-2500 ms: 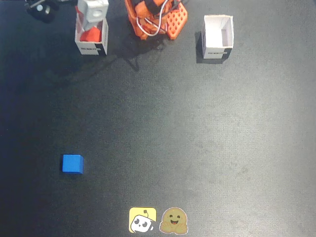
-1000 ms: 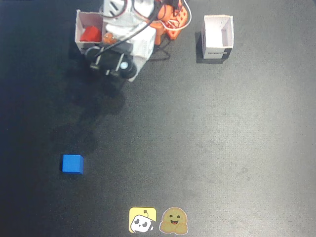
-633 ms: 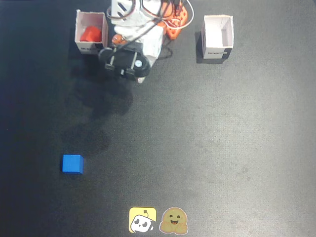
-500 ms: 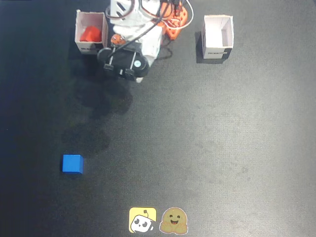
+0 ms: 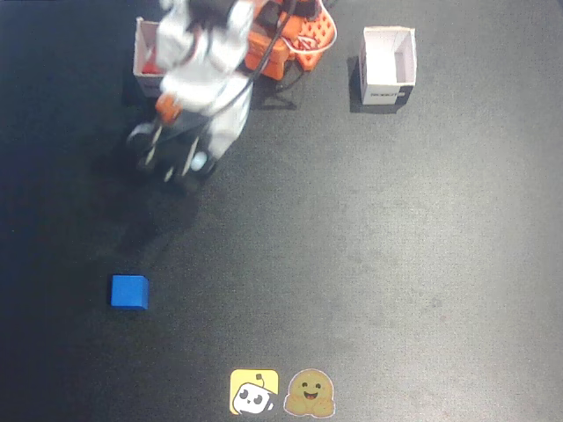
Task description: Put the red cube in the right box and the blue cube in the left box.
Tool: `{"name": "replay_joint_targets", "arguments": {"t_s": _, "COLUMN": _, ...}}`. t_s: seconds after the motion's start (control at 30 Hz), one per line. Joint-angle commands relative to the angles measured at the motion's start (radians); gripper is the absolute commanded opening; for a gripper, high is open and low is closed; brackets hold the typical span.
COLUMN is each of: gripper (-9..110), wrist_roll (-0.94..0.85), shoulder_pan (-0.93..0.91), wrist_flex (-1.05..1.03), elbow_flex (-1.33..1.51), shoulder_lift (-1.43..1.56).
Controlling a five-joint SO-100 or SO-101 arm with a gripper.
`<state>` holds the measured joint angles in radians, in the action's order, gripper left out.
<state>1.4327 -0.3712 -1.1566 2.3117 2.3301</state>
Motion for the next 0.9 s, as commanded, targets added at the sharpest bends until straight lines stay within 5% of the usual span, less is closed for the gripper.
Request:
{"name": "replay_joint_targets", "arguments": {"t_s": 0.0, "gripper": 0, "wrist_roll": -0.009, "shoulder_pan": -0.025, "wrist_flex": 0.064, "elbow_flex": -0.101, "shoulder_lift": -0.107}}
{"name": "replay_joint_targets", "arguments": {"t_s": 0.87, "gripper": 3, "wrist_roll": -0.106, "shoulder_pan": -0.107, "wrist_flex": 0.179, "elbow_flex": -0.541, "shoulder_lift": -0.683}}
